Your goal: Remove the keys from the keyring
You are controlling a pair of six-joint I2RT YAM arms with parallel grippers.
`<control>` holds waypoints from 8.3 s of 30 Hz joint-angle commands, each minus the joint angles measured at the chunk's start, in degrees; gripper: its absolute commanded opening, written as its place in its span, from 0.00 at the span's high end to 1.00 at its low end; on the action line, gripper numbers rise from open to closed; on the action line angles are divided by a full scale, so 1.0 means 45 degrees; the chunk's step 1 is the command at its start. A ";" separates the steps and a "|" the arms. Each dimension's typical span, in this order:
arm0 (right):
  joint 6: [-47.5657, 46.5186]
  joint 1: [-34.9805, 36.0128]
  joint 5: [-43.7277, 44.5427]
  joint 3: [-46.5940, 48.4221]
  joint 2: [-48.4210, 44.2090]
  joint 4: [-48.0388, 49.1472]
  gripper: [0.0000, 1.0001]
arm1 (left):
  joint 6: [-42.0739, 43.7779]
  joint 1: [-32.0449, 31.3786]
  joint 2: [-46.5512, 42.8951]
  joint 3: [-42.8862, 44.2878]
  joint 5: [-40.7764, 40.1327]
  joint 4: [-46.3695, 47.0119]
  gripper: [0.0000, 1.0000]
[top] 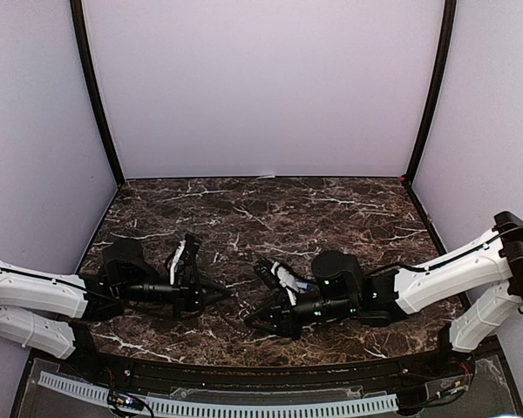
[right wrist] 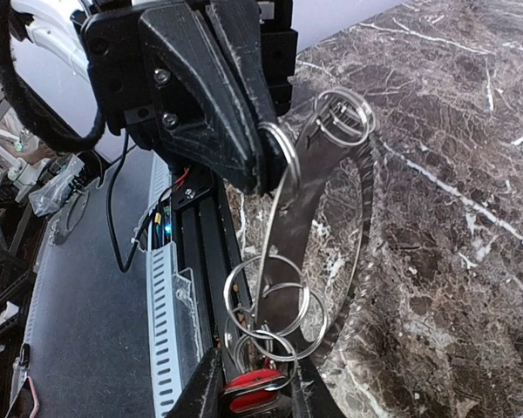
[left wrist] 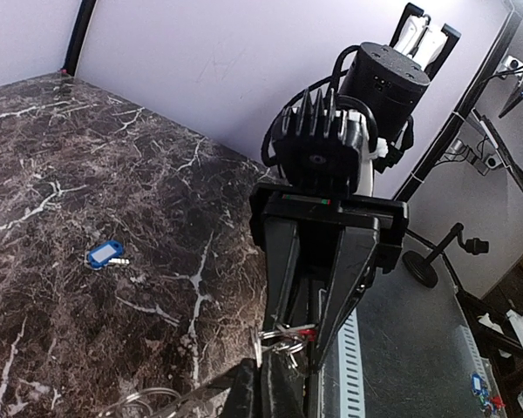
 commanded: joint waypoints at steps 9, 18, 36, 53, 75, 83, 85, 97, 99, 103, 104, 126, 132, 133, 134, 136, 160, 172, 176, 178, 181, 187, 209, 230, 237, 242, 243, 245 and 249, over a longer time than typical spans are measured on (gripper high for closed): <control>-0.0204 0.0016 -0.0387 0.0308 0.0104 -0.0231 0.86 | 0.0131 0.0041 0.0486 -0.0595 0.0207 0.0263 0.85; -0.0232 0.0010 -0.0378 0.0356 0.0168 -0.0143 0.86 | 0.0251 0.0017 -0.0275 -0.0166 0.0019 -0.0087 0.51; -0.0203 0.0021 -0.0089 0.0371 -0.0153 -0.0051 0.86 | 0.2329 -0.2058 0.1087 0.2140 -0.1866 -0.3948 0.68; -0.0169 0.0011 0.0000 0.0210 -0.0452 -0.0151 0.86 | 0.2602 -0.2160 0.0648 0.2102 -0.1598 -0.3980 0.53; 0.0345 -0.0055 -0.0033 0.0403 -0.0760 -0.0432 0.86 | 0.5367 -0.3935 0.0951 0.2913 -0.4678 -0.5558 0.62; 0.1029 -0.0273 -0.0305 0.0416 -0.0984 -0.0296 0.86 | 0.6247 -0.4415 0.0666 0.2466 -0.6411 -0.4737 0.62; 0.1261 -0.0330 -0.0466 0.0473 -0.0978 -0.0242 0.86 | 0.6490 -0.4580 0.0633 0.2385 -0.6910 -0.4596 0.62; 0.2792 -0.0858 -0.1325 0.0833 -0.0808 -0.0351 0.87 | 0.7254 -0.4842 0.1285 0.2515 -0.7368 -0.4462 0.66; 0.2997 -0.0922 -0.1478 0.0859 -0.0767 -0.0368 0.87 | 0.7367 -0.4904 0.1421 0.2541 -0.7698 -0.4401 0.69; 0.3199 -0.0968 -0.1600 0.0882 -0.0781 -0.0411 0.87 | 0.7494 -0.4943 0.1424 0.2433 -0.8337 -0.4091 0.73; 0.3225 -0.0970 -0.1636 0.0882 -0.0776 -0.0425 0.87 | 0.7502 -0.4951 0.1420 0.2401 -0.8457 -0.3995 0.74; 0.3653 -0.1027 -0.1379 0.0799 -0.0699 -0.0639 0.86 | 0.7341 -0.5209 0.1770 0.2233 -0.8624 -0.2744 0.86; 0.3418 -0.1130 -0.1307 0.0449 -0.1036 -0.0679 0.81 | 0.7150 -0.5213 0.1473 0.2069 -0.8692 -0.2661 1.00; 0.3318 -0.1166 -0.1301 0.0349 -0.1145 -0.0671 0.78 | 0.7113 -0.5212 0.1392 0.2014 -0.8665 -0.2639 1.00; 0.3196 -0.1195 -0.1339 0.0266 -0.1285 -0.0648 0.75 | 0.7040 -0.5226 0.1291 0.1977 -0.8586 -0.2637 1.00; 0.2861 -0.1211 -0.1475 0.0034 -0.1593 -0.0517 0.67 | 0.6859 -0.5233 0.1003 0.1898 -0.8387 -0.2669 1.00; -0.0707 0.1332 0.2440 0.0756 -0.4142 -0.1947 0.52 | 0.4517 -0.4926 -0.1213 0.4250 -0.6220 -0.6949 1.00; -0.4544 0.3739 1.0236 0.1201 -0.3153 -0.2399 0.48 | 0.2504 -0.3526 -0.0380 0.6168 -0.5215 -0.8882 1.00; -0.5421 0.3788 1.0978 0.1797 -0.2404 -0.2887 0.43 | 0.2467 -0.3455 -0.0254 0.6254 -0.5060 -0.8934 1.00; -0.5745 0.3830 1.1193 0.1970 -0.2178 -0.2871 0.42 | 0.2462 -0.3432 -0.0152 0.6339 -0.4999 -0.8991 1.00; -0.6107 0.3914 1.1551 0.2112 -0.2010 -0.2705 0.41 | 0.2485 -0.3418 -0.0067 0.6430 -0.4938 -0.9109 1.00; -0.6737 0.4070 1.2578 0.2307 -0.1660 -0.2756 0.51 | 0.2467 -0.3420 -0.0113 0.6454 -0.4961 -0.9213 1.00; -0.7274 0.4442 1.3289 0.2982 -0.0585 -0.3802 0.76 | 0.2591 -0.3403 -0.0436 0.6274 -0.5090 -0.9378 1.00; -0.5645 0.4066 0.9802 0.2496 -0.1246 -0.5321 1.00 | 0.5471 -0.3369 0.0533 0.5522 -0.4348 -1.0124 1.00; -0.4442 0.3542 0.7621 0.1982 -0.1035 -0.5344 1.00 | 0.5503 -0.3393 0.1450 0.5357 -0.4501 -0.9918 1.00; -0.3437 0.2802 0.6256 0.1503 -0.1279 -0.4600 1.00 | 0.5335 -0.3389 0.1591 0.4950 -0.3968 -0.9249 0.79; -0.3276 0.2702 0.6109 0.1414 -0.1329 -0.4435 1.00 | 0.5289 -0.3399 0.1536 0.4857 -0.3880 -0.9076 0.75; -0.3055 0.2565 0.5801 0.1262 -0.1427 -0.4232 1.00 | 0.5163 -0.3392 0.1400 0.4610 -0.3609 -0.8683 0.68; -0.2667 0.2323 0.5467 0.1008 -0.1644 -0.3856 1.00 | 0.4832 -0.3397 0.1374 0.4213 -0.3047 -0.7839 0.59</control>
